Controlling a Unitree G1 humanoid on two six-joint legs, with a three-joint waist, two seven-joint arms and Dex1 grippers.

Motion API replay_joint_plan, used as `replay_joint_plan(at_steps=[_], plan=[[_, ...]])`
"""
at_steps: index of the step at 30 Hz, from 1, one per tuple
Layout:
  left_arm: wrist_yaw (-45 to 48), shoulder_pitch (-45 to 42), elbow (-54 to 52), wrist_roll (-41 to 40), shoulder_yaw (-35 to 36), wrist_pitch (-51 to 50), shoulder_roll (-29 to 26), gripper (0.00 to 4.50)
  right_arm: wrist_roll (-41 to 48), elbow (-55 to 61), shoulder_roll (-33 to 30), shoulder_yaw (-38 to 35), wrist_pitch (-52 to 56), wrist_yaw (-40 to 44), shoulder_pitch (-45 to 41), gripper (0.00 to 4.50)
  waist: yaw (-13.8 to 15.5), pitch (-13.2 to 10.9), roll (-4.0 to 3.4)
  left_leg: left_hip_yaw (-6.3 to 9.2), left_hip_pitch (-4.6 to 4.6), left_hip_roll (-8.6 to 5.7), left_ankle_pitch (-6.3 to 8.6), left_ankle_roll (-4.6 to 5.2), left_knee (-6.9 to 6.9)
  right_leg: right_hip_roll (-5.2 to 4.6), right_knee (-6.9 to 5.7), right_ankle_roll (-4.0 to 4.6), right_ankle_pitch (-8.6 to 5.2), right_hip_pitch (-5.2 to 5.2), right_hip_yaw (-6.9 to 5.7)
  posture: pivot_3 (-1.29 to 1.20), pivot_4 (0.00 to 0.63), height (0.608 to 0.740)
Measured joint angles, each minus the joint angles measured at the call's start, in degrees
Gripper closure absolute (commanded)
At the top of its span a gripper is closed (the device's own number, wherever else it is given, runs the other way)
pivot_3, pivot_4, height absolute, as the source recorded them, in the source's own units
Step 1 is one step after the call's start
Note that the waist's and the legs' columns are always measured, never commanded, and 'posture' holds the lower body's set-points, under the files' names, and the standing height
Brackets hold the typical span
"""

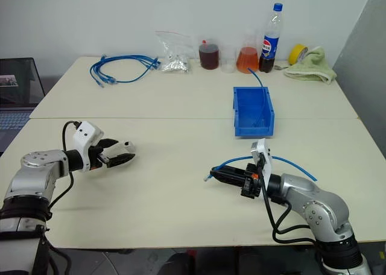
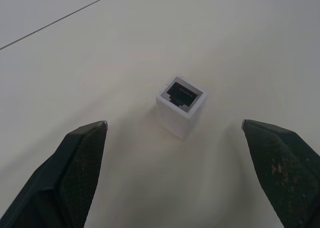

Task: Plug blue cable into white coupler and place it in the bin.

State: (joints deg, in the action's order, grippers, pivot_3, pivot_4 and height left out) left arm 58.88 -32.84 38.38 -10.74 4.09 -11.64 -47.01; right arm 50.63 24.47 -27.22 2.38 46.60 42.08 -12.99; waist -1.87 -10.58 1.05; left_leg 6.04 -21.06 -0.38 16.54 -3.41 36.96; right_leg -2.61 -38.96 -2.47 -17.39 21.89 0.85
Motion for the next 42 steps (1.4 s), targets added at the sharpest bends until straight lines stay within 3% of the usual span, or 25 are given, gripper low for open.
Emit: replay_joint_plan(at_steps=[16,34,42], plan=[[6.6,-9.4,18.9,5.9,-2.8,11.2,1.3,0.00,0.0,0.3,0.2,0.0,0.1,-0.9,0.1,4.42,-0.1,0.0,0.01,0.05,-0.40,-0.01,-0.01,0.00,0.11,0.00,-0.06,0.01,0.01,0.34,-0.09,0.00,0.150,0.740],[7.7,-11.7,22.9,6.8,-2.5,14.9,3.6,3.50,0.2,1.2,-0.6,-0.1,0.6,-1.0,0.3,4.42,-0.2,0.0,0.02,0.07,-0.39,-0.02,-0.01,0.00,0.15,0.01,-0.12,0.01,0.01,0.34,-0.10,0.00,0.150,0.740],[10.7,-6.7,16.3,4.2,-0.8,12.0,4.1,3.52,0.2,1.3,-0.7,-0.2,0.5,-1.1,0.6,4.42,-0.2,0.0,0.00,0.06,-0.37,-0.02,-0.02,0.00,0.15,-0.01,-0.12,0.01,0.01,0.32,-0.06,0.00,0.150,0.740]])
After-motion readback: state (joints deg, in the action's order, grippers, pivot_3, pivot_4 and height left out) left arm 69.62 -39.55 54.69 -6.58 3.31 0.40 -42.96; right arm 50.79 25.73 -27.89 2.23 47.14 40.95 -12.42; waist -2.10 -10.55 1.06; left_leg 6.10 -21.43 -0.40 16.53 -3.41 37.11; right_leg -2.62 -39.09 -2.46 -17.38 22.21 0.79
